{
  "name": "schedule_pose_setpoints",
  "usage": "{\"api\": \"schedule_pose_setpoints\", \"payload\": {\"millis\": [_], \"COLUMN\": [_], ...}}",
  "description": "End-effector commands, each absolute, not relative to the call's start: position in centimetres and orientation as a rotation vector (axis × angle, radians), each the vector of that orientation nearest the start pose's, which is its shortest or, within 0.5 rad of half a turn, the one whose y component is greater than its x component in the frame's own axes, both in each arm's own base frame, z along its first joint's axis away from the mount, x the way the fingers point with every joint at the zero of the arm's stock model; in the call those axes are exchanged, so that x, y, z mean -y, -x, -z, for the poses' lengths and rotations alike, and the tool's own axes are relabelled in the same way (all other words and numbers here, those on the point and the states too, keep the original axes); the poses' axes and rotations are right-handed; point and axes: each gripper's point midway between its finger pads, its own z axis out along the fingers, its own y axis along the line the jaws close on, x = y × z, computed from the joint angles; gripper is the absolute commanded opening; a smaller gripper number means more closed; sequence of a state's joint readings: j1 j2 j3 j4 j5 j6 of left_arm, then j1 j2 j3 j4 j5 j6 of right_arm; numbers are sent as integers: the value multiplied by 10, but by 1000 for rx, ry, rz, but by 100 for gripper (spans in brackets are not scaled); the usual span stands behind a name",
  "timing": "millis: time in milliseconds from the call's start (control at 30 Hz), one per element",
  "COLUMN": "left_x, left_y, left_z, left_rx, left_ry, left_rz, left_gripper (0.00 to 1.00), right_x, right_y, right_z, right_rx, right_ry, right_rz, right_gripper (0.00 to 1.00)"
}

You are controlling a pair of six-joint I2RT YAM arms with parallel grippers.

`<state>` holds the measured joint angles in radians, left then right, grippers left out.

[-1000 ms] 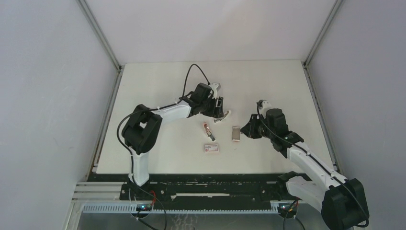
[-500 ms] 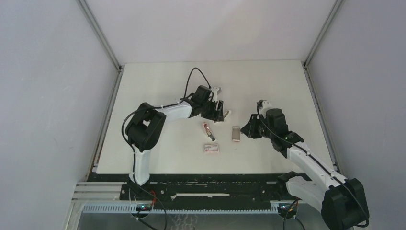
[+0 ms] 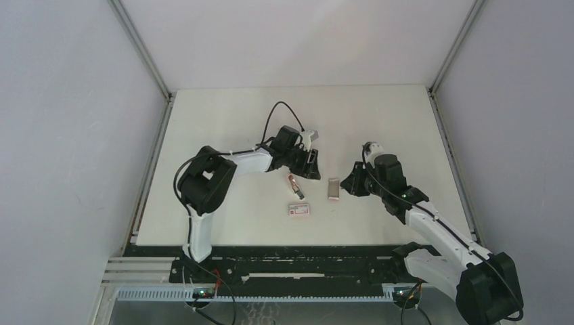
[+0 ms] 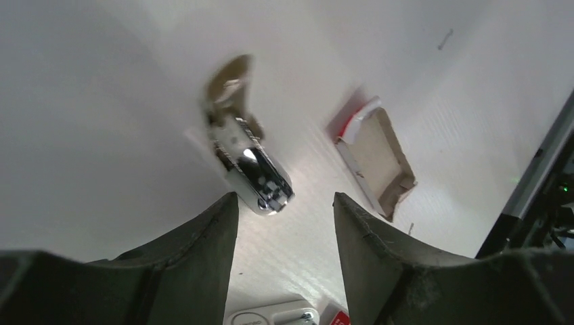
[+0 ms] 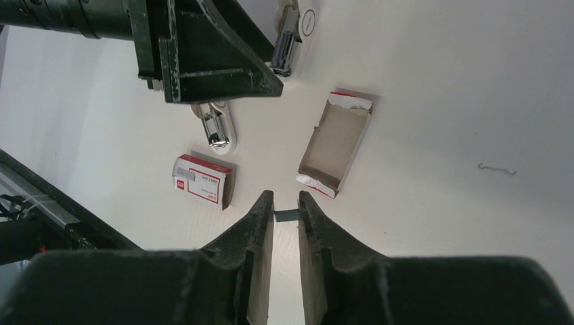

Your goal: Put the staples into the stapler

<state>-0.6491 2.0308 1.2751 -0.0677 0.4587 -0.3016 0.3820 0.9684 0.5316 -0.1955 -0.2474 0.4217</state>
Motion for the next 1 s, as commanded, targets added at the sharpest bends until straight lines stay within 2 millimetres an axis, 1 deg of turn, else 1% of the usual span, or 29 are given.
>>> {"api": "schedule_pose_setpoints", "payload": {"millis": [0, 100, 200, 233, 300, 400, 433, 533, 633, 767, 867, 933, 967], "left_x": [375, 384, 388, 387, 382, 369, 365, 343, 318, 287, 277, 268, 261], "left_y": [-300, -291, -290, -290, -296, -302, -305, -309, -315, -324, -329, -333, -335], "left_z": [-45, -45, -46, -46, -54, -70, -82, -104, -125, -157, -177, -185, -184], "left_rx": [-2369, -2362, -2351, -2350, -2324, -2277, -2233, -2160, -2115, -2036, -1988, -1972, -1972], "left_ry": [-791, -819, -807, -796, -766, -698, -673, -593, -522, -448, -404, -357, -318], "left_rz": [1057, 1068, 1073, 1066, 1018, 984, 989, 961, 905, 863, 851, 824, 801], "left_gripper": [59, 59, 59, 59, 59, 60, 60, 61, 62, 65, 66, 66, 66], "right_x": [-166, -167, -168, -169, -169, -170, -171, -176, -186, -201, -213, -220, -223], "right_y": [-255, -255, -255, -256, -257, -263, -266, -277, -290, -308, -320, -326, -330], "right_z": [-132, -131, -131, -132, -133, -137, -140, -142, -144, -140, -134, -130, -128], "right_rx": [-2200, -2201, -2206, -2205, -2205, -2198, -2192, -2190, -2185, -2192, -2207, -2216, -2216], "right_ry": [100, 105, 108, 112, 122, 136, 143, 173, 224, 282, 306, 335, 349], "right_rz": [-700, -694, -682, -672, -649, -632, -628, -610, -577, -514, -509, -485, -468], "right_gripper": [18, 18, 18, 18, 18, 18, 18, 18, 19, 18, 19, 19, 18]}}
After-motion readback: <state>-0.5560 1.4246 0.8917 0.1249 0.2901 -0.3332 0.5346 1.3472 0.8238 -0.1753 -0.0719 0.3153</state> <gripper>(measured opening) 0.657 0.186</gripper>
